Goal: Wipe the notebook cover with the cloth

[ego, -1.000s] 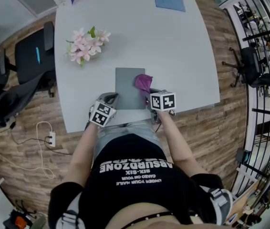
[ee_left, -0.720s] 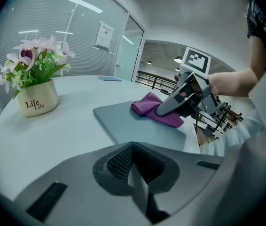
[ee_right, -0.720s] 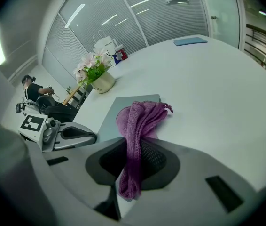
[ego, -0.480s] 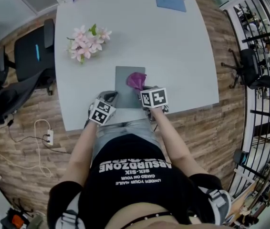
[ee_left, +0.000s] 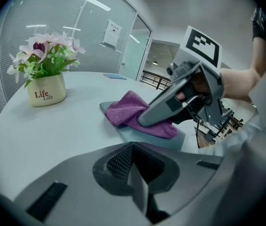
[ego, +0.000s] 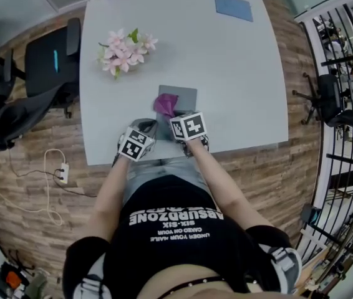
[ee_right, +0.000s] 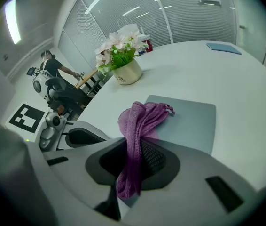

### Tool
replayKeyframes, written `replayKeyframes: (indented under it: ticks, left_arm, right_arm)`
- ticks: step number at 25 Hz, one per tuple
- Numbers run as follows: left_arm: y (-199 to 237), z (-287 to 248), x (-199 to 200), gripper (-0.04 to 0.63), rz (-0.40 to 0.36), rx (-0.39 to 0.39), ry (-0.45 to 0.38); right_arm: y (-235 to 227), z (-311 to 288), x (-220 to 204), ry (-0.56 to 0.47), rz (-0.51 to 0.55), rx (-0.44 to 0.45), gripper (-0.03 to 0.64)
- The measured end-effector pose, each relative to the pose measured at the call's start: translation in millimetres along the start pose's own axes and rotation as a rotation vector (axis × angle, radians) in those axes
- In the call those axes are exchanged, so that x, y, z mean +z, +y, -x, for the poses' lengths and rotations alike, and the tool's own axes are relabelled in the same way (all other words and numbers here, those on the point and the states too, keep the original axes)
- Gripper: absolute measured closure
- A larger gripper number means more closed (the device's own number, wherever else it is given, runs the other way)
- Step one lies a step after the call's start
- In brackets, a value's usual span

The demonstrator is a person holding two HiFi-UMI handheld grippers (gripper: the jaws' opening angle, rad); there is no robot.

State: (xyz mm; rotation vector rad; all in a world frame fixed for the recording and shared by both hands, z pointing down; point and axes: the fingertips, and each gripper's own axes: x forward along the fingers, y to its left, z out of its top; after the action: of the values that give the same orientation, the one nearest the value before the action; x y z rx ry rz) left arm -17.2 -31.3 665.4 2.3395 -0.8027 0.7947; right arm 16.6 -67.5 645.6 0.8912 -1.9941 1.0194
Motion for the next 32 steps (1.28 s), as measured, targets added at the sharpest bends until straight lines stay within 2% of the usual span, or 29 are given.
replayKeyframes:
  ticks: [7,15,25,32]
  left_arm:
    - [4,15,-11,0.578,0.058,0.029,-0.024]
    - [-3,16,-19,0.578,0.056,0.036,-0.014]
    - [1,20,-24,0.578,0.053,0.061,-0.012]
    - [2,24,-27,0.578,0.041,0.072,-0.005]
  right_arm:
    - [14,-10,6,-0.018,0.045,0.033,0.541]
    - [28,-9,0,-0.053,0.078,0.079,0.541]
    - [46,-3,-32,-0.074,0.069,0.172,0.541]
    - [56,3,-48,-0.055,0.01,0.242,0.541]
